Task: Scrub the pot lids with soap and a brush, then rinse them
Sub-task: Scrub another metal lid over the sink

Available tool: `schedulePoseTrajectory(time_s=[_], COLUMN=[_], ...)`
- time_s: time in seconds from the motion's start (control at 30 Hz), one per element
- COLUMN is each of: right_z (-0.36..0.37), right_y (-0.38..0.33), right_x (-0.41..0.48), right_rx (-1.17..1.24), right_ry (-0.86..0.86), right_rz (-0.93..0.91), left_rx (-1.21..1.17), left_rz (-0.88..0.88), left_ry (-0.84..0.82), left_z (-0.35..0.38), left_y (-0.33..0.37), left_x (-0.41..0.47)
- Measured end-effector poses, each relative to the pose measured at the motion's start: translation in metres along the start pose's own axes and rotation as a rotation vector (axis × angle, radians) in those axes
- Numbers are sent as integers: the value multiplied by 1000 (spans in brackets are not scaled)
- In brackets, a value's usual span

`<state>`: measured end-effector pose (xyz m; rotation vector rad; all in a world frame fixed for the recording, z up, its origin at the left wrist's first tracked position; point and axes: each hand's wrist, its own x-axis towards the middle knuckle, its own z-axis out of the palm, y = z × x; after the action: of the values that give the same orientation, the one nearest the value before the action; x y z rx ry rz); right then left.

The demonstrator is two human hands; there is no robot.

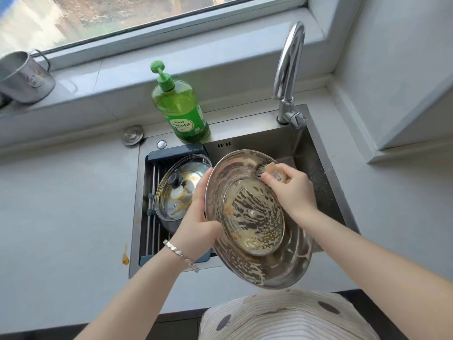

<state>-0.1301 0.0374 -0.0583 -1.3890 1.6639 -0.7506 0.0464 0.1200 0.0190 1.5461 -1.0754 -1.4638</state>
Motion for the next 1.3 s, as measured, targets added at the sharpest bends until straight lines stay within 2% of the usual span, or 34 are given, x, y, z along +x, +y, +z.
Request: schedulePoseTrajectory(time_s=[0.1, 0.27, 0.43, 0.63, 0.8, 0.87, 1.0, 1.07, 1.13, 1.2, 1.3], right_z=[3, -12, -11, -14, -27, -28, -18, -9, 3, 7, -9], right_y=[-7, 15, -2, 32, 17, 19, 26, 28, 24, 18, 19], right_x=[0, -3, 8, -13, 6, 1, -24, -41, -65, -70, -33], right_rx=[45, -52, -53, -253, -378, -404, -496, -460, -433, -470, -464], right_ry=[-53, -32, -17, -149, -107, -133, -252, -294, -397, -451, -301], right_rz=[-55, -19, -105, -67, -180, -222, -300, -346, -437, -472, -241], left_rx=[14, 16, 19, 28, 46, 28, 35, 6, -9, 37, 70], left_rz=[-23, 30, 27, 67, 50, 69, 45, 15, -1, 14, 54], left_ry=[-36, 67, 19, 119, 118, 230, 614, 747, 819, 815, 803], left_z=[2, -11, -4, -21, -22, -24, -20, -17, -16, -15, -14], left_y=[0, 6, 8, 11, 10, 15, 28, 29, 29, 29, 27], left_x=[1, 2, 2, 5, 4, 6, 18, 27, 34, 37, 33])
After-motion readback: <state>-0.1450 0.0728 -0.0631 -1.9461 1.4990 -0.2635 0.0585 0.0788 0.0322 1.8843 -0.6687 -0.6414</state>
